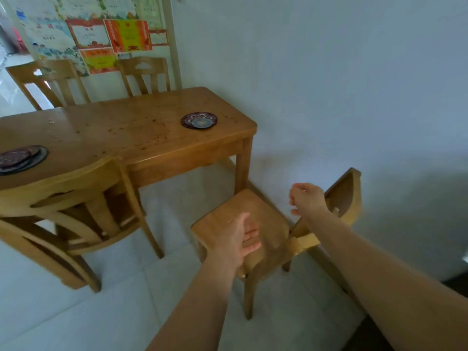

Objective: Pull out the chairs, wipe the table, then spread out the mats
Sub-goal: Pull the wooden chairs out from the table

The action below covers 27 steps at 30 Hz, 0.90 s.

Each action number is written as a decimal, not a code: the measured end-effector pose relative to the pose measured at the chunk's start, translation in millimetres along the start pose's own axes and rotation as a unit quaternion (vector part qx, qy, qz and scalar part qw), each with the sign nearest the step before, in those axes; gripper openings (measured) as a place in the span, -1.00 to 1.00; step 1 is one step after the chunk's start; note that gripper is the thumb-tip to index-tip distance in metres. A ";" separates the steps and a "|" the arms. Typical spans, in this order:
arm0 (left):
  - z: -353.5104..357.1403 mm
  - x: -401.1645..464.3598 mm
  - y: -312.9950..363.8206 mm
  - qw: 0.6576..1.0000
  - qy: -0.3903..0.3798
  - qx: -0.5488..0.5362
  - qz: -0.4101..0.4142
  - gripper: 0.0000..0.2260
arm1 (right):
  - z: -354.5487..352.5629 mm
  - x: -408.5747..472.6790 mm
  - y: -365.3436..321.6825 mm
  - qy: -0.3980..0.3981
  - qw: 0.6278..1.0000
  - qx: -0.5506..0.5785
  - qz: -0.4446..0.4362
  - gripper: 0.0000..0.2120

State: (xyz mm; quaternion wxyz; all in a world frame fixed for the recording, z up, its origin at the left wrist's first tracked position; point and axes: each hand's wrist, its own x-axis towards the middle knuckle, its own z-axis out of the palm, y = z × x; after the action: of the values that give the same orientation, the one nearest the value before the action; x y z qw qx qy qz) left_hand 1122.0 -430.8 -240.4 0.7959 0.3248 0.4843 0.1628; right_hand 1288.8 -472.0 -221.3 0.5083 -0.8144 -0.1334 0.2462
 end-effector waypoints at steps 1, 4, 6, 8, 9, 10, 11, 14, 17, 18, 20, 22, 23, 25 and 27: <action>17.7 0.2 -10.9 1.000 0.014 -0.002 -0.011 -0.66 | -17.3 8.7 4.0 0.013 1.000 -0.010 -0.005 -0.73; 65.5 1.6 -46.1 0.998 0.028 -0.001 -0.056 -0.54 | -68.9 33.1 22.3 0.071 0.996 -0.038 0.021 -0.68; 89.6 -0.9 -65.6 0.991 0.048 -0.037 -0.120 -0.45 | -95.6 42.9 33.6 0.104 0.990 -0.071 0.066 -0.68; 105.7 -0.7 -79.0 0.979 0.069 -0.066 -0.180 -0.28 | -107.1 46.9 44.4 0.093 0.989 -0.027 0.109 -0.71; 113.0 0.2 -84.0 0.976 0.072 -0.072 -0.191 -0.23 | -108.9 46.2 48.8 0.063 0.988 0.028 0.139 -0.76; 119.9 0.7 -86.5 0.974 0.075 -0.082 -0.195 -0.21 | -109.4 47.1 54.5 0.031 0.981 0.087 0.171 -0.82; 123.2 -1.4 -86.3 0.973 0.074 -0.104 -0.192 -0.21 | -107.8 46.3 59.4 0.005 0.971 0.135 0.198 -0.80; 125.2 1.2 -87.6 0.968 0.089 -0.145 -0.185 -0.18 | -106.0 51.5 71.7 -0.031 0.961 0.168 0.219 -0.68; 115.6 1.8 -90.6 0.970 0.111 -0.148 -0.159 -0.12 | -104.4 50.4 73.9 -0.026 0.957 0.176 0.231 -0.68; 111.5 3.2 -91.2 0.970 0.125 -0.151 -0.146 -0.12 | -102.8 48.7 76.0 -0.031 0.955 0.180 0.235 -0.69; 103.0 4.4 -88.3 0.966 0.162 -0.172 -0.107 -0.15 | -97.2 40.9 79.1 -0.036 0.952 0.188 0.241 -0.70; 90.8 11.4 -83.7 0.957 0.202 -0.197 -0.069 -0.20 | -88.8 31.2 81.0 -0.066 0.945 0.187 0.261 -0.66; 83.9 15.6 -81.0 0.953 0.219 -0.202 -0.056 -0.21 | -84.8 26.5 80.9 -0.092 0.938 0.190 0.275 -0.62; 70.2 21.4 -75.1 0.945 0.251 -0.205 -0.034 -0.23 | -79.7 17.6 79.1 -0.166 0.925 0.182 0.289 -0.54; 60.8 18.5 -66.1 0.941 0.272 -0.202 -0.016 -0.29 | -76.0 17.7 80.5 -0.235 0.918 0.140 0.288 -0.48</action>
State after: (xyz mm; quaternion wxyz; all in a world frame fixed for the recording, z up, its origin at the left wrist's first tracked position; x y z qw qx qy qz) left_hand 1180.5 -490.7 -277.8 0.6855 0.0926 0.6440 0.3268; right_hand 1341.8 -557.7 -270.4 0.4785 -0.6567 0.0277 0.5822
